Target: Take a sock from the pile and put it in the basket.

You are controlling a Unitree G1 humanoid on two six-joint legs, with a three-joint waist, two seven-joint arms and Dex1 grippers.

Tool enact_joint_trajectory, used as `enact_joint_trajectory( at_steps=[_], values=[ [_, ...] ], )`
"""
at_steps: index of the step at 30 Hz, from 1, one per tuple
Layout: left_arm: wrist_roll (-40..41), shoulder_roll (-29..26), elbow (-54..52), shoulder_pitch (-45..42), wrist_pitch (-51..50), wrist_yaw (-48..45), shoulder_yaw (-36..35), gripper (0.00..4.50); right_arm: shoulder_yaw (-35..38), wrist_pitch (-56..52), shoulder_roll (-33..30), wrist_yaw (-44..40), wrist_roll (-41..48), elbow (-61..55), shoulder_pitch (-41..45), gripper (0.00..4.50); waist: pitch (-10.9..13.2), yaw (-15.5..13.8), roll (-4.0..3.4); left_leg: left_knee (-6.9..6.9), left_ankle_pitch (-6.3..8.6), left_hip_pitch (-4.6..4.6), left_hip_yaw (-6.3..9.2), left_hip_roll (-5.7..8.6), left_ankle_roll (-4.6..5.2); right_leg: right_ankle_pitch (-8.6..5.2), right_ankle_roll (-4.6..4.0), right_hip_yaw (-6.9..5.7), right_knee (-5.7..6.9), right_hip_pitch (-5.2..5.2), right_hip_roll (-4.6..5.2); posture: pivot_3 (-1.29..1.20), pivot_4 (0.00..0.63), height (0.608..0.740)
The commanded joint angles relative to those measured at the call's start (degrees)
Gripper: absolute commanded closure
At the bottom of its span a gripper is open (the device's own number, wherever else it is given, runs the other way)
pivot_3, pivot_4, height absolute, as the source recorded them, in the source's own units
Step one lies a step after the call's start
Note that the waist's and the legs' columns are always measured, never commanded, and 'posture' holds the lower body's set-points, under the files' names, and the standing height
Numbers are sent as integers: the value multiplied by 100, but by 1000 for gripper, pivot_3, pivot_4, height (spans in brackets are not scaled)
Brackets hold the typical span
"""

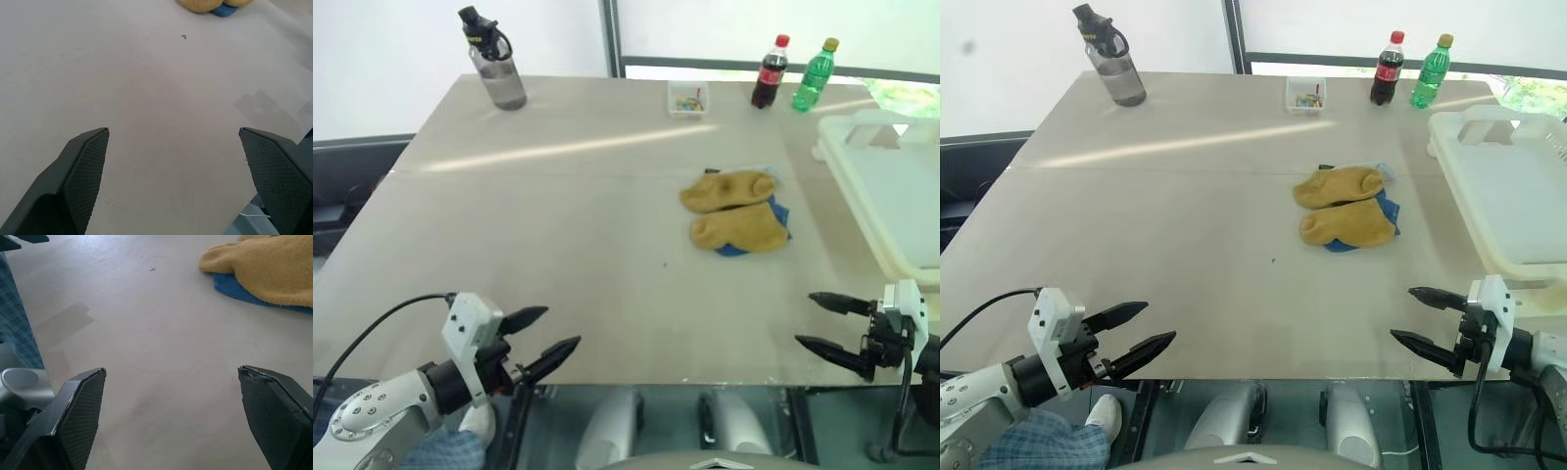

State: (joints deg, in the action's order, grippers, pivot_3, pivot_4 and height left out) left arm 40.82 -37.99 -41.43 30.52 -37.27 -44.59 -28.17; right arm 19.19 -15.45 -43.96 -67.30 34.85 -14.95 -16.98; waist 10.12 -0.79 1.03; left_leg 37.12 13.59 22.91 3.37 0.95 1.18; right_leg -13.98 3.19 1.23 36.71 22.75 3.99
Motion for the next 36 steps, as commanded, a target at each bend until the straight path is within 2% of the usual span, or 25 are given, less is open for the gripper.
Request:
enact_joint_trajectory(
  at_steps=[1,27,36],
  values=[
    [7,-5,-139,-50,131,69,-35,0,104,137,-21,-98,32,-43,16,53,0,0,0,0,0,0,0,0,0,0,-1,0,0,0,0,0,150,740],
    [11,-72,79,-238,155,119,94,0,191,332,-23,-163,-1,-16,-114,53,-1,0,0,2,0,-3,-1,0,0,3,-3,1,3,-2,-5,0,150,740],
    [196,-97,-46,-301,121,39,104,0,179,454,144,124,-58,-35,26,53,-1,1,-1,3,0,-4,-2,0,0,3,-3,1,4,-2,-6,0,150,740]
  ],
)
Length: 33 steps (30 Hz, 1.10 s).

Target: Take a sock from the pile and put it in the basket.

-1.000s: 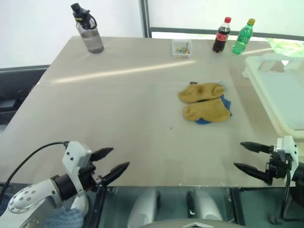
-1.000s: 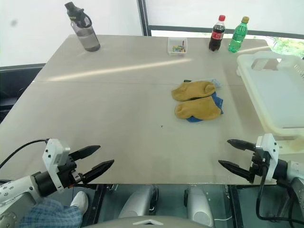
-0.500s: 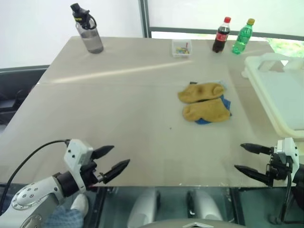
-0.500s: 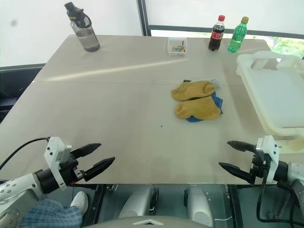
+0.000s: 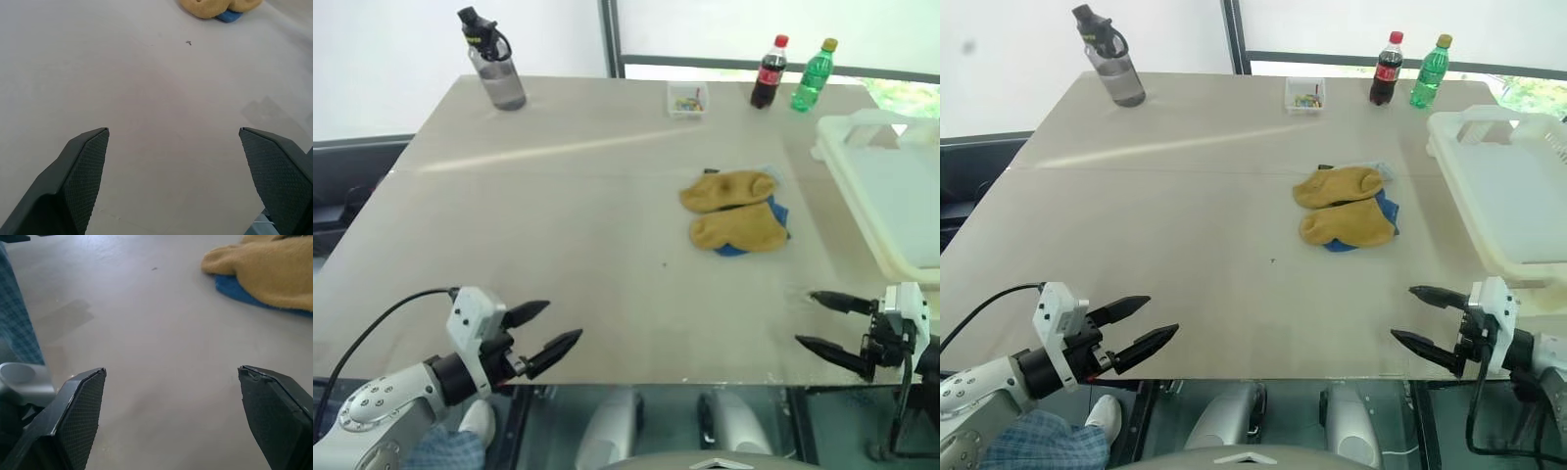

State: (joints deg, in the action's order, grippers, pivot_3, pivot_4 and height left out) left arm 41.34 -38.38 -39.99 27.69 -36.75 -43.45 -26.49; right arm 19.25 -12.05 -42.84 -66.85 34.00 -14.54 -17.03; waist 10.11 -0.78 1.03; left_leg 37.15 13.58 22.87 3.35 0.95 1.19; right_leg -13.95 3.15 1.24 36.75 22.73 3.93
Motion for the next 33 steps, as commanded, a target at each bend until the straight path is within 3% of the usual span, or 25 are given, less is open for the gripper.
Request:
enact_joint_trajectory(
  at_steps=[1,9,13,21,24,31,33],
  values=[
    [190,-62,-196,-35,66,-86,-67,0,152,94,42,127,8,-81,48,53,0,0,0,0,0,0,0,0,0,0,0,0,0,0,0,0,150,740],
    [1433,-284,-394,-334,-20,-377,-425,0,-273,-713,108,1245,-367,12,791,53,-2,15,-2,5,0,-4,-1,-1,0,1,-2,3,5,0,2,0,150,740],
    [1817,-549,-332,-677,-18,-443,-554,0,-483,-1542,516,2489,-596,322,1683,53,-2,9,-5,6,-1,-4,-3,-3,0,2,-4,5,6,0,-19,0,150,740],
    [2020,-868,-222,-870,-37,-550,-569,0,-552,-2525,1315,3272,-143,372,2304,53,-1,8,-8,-1,1,2,-3,3,2,4,-5,7,3,3,-25,0,150,740],
    [2053,-908,-182,-937,-42,-529,-553,0,-420,-2798,1660,3637,66,449,2575,895,0,26,-11,1,0,-2,-6,1,2,4,-6,10,6,3,-28,0,150,740],
    [2036,-927,-154,-992,-59,-534,-495,0,-478,-2920,2009,3982,93,539,2897,4203,2,58,-14,1,0,-5,-8,-3,2,5,-6,13,8,4,-36,0,150,740],
    [2022,-924,-148,-993,-57,-529,-479,0,-521,-2926,2035,3982,69,548,2929,4406,3,67,-15,0,0,-4,-8,-2,2,5,-6,12,8,4,-36,0,150,740]
  ],
)
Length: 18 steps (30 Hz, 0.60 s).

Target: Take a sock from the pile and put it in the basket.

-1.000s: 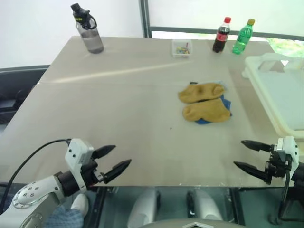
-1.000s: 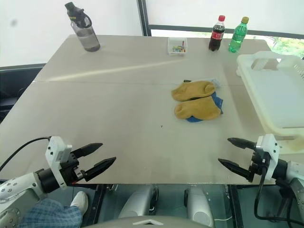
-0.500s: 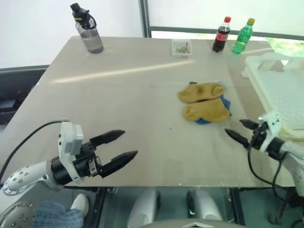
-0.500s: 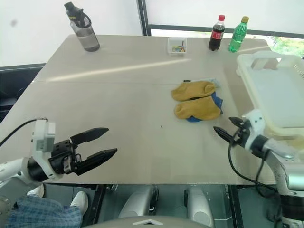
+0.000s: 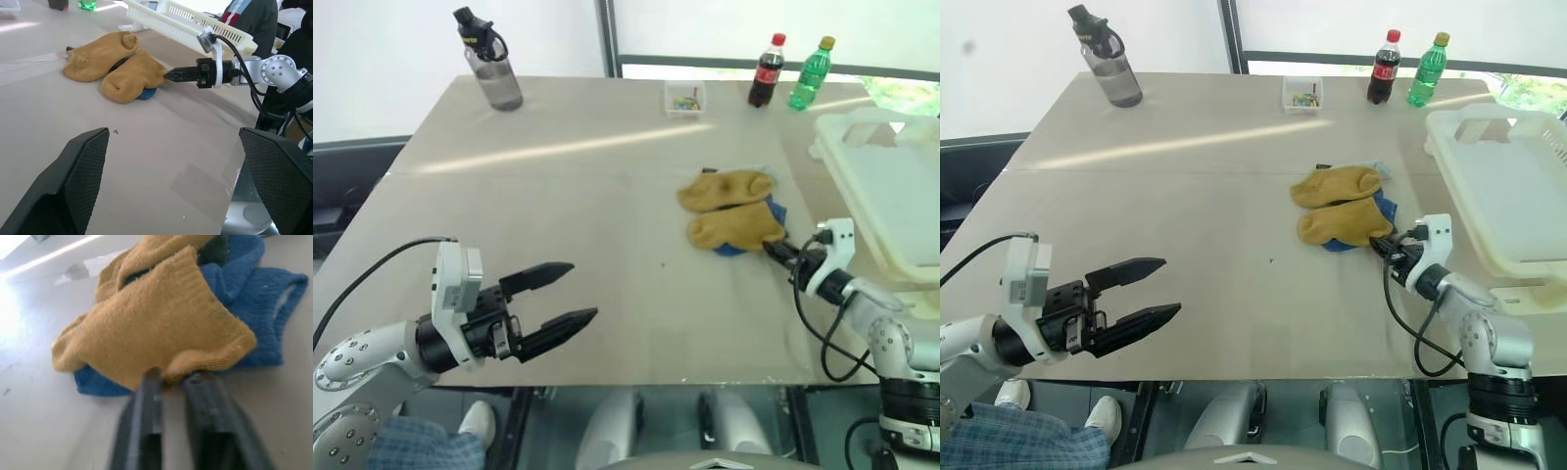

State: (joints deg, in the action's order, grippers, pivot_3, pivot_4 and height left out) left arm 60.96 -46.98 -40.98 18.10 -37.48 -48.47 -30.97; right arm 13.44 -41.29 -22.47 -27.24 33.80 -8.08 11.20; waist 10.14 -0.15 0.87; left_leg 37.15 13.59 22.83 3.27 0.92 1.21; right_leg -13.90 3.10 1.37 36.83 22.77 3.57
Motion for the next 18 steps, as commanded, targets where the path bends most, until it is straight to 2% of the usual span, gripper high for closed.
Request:
enact_joint_trajectory(
  at_steps=[1,9,18],
  values=[
    [52,-60,-49,-32,19,-24,-24,0,50,1,2,20,81,-91,113,4406,0,9,0,0,0,0,0,0,0,0,0,0,0,0,0,0,150,740],
    [74,0,-107,61,22,30,-32,0,44,-249,-104,-244,339,-232,75,4406,0,86,-1,0,0,-1,0,0,0,0,1,1,1,0,-1,0,150,740],
    [101,1,-147,145,13,68,-27,0,-305,-1995,-572,-770,1495,-912,-419,4406,3,84,-4,0,0,-1,1,-1,1,0,0,2,0,0,1,0,150,740]
  ],
)
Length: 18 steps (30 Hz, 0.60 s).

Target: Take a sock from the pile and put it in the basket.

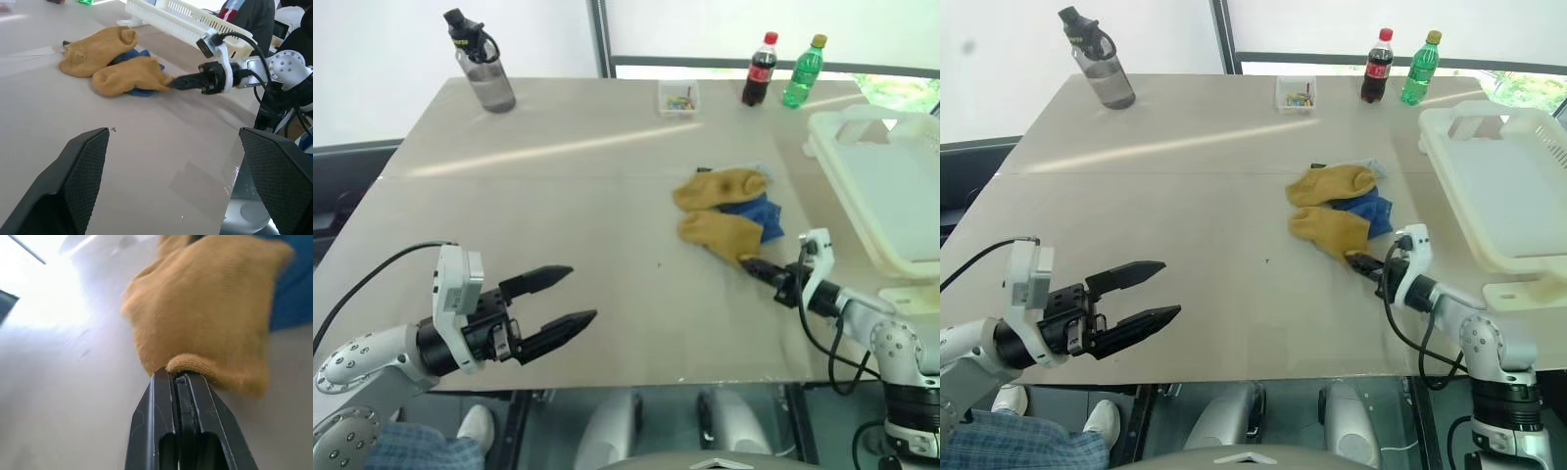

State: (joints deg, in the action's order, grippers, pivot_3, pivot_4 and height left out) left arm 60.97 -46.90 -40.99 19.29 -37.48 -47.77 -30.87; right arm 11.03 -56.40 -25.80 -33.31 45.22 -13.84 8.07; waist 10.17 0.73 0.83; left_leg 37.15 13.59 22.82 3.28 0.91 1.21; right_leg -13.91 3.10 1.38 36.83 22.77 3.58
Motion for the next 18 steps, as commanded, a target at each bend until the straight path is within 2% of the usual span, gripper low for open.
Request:
enact_joint_trajectory(
  at_steps=[1,7,12,18],
  values=[
    [111,-13,-148,38,8,-3,-44,0,-130,-602,-317,-204,400,-387,-161,4406,-1,-8,1,0,0,0,0,0,0,0,0,0,0,0,1,0,150,740],
    [142,-33,-155,48,-31,-4,-61,0,-626,-871,-940,-638,425,-751,-473,4406,-2,-10,4,-1,0,0,3,-1,0,-1,1,-4,-2,0,0,0,150,740],
    [169,-49,-154,85,-65,-29,-125,0,-844,-694,-1477,-1012,236,-897,-734,4406,-6,-18,10,0,0,2,4,-1,0,-2,2,-6,-3,-1,0,0,150,740],
    [210,-87,-151,103,-74,-14,-145,0,-902,-450,-1187,-633,-27,-669,-438,4406,-13,-8,24,4,0,0,3,-3,0,-2,4,-5,-5,-2,0,0,150,740]
  ],
)
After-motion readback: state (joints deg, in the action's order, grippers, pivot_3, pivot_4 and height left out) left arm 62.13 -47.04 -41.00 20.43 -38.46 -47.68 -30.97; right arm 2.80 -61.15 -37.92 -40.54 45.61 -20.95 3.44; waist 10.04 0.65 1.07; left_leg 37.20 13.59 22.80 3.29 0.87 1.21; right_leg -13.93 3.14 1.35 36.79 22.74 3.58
